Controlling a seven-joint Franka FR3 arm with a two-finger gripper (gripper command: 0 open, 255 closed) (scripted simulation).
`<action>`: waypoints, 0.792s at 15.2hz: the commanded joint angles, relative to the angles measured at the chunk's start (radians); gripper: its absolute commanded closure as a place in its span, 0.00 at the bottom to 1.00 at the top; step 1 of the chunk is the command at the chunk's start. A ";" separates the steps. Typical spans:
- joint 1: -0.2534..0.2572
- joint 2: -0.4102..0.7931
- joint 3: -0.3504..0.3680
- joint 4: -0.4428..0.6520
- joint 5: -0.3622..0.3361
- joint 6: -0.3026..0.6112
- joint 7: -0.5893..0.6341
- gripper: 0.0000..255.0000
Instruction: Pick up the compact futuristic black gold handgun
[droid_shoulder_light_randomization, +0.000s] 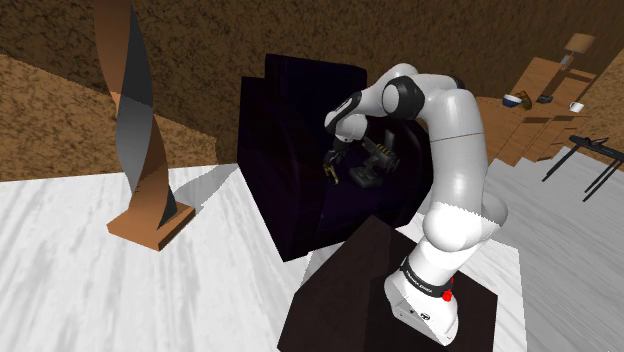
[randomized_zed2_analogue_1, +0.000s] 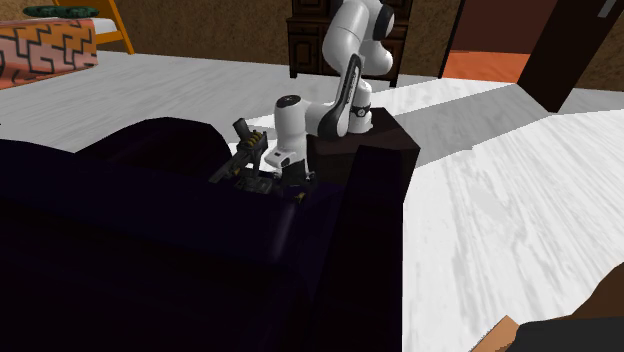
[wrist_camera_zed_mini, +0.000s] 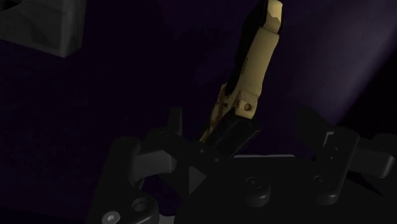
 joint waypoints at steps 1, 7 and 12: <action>-0.006 0.022 0.008 0.004 0.009 0.018 -0.008 0.00; -0.008 0.027 0.010 0.004 0.011 0.023 -0.010 1.00; -0.008 0.027 0.010 0.004 0.011 0.023 -0.010 1.00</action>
